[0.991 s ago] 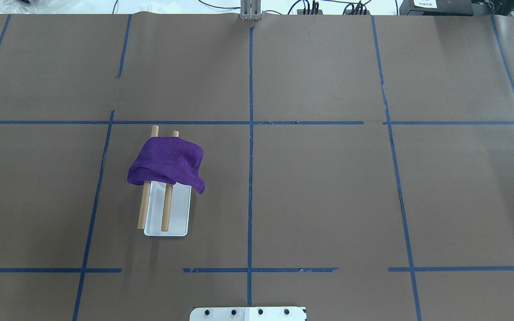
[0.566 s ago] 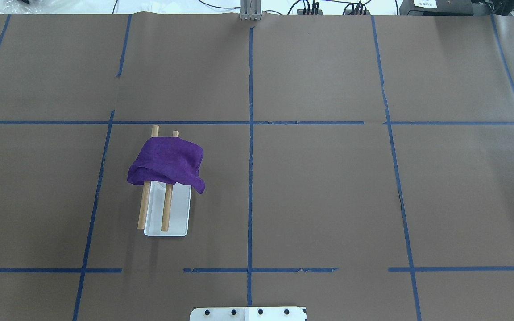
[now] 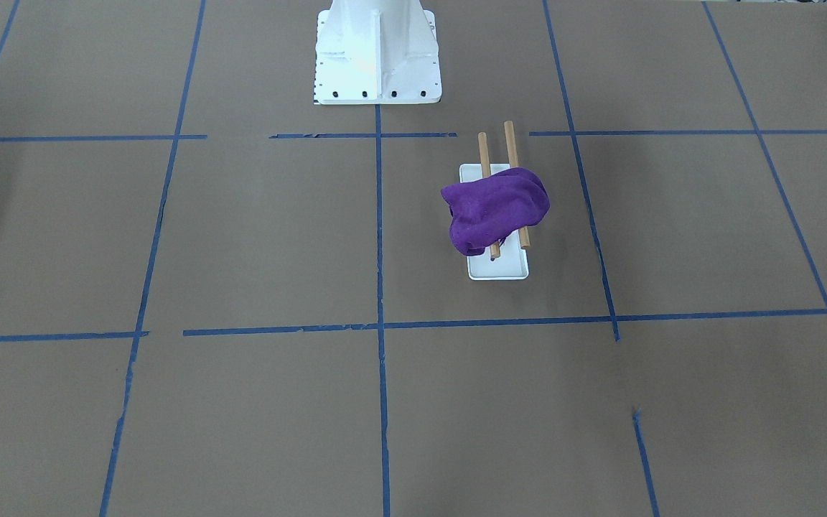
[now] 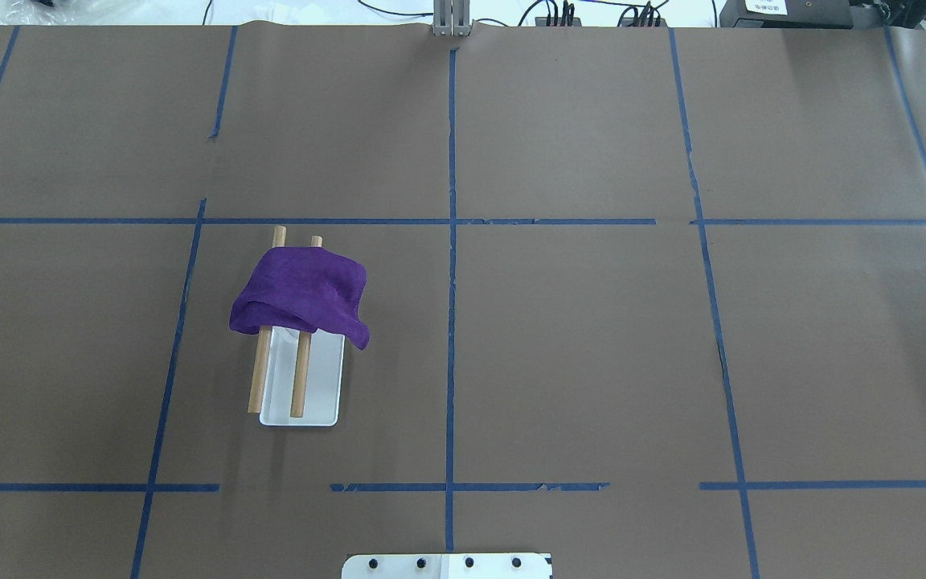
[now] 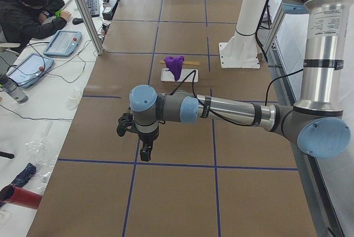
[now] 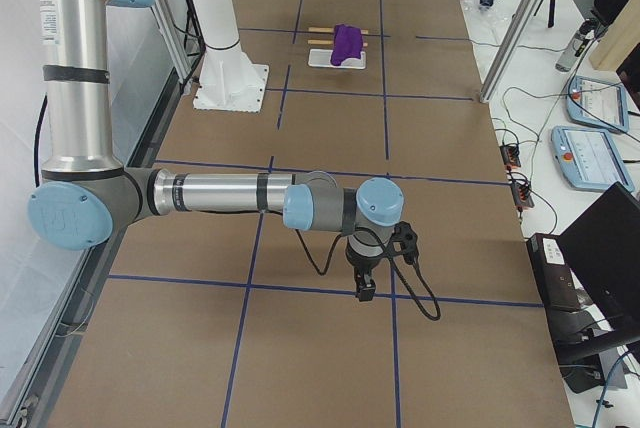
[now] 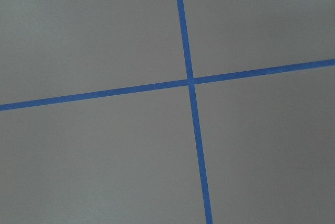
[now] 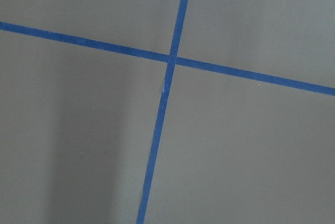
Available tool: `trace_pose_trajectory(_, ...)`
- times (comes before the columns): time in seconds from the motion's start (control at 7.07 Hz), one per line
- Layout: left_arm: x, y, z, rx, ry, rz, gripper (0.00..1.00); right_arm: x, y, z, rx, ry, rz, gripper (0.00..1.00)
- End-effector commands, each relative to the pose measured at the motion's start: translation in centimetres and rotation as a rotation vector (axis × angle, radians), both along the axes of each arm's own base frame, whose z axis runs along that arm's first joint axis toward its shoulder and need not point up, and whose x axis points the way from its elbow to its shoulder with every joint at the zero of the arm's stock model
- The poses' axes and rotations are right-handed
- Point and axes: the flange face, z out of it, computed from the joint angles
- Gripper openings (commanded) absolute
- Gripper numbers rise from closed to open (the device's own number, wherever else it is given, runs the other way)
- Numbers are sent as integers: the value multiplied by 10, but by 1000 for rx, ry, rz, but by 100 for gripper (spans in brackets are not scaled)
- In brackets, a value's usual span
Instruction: Hang towel on rack
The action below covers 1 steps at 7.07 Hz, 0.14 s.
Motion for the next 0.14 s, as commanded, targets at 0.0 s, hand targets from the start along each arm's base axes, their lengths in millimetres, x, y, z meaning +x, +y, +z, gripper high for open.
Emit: trace_pose_trajectory(0.0,0,0,0,-2,1,-1,100,0,0,-1,2,0,0,100)
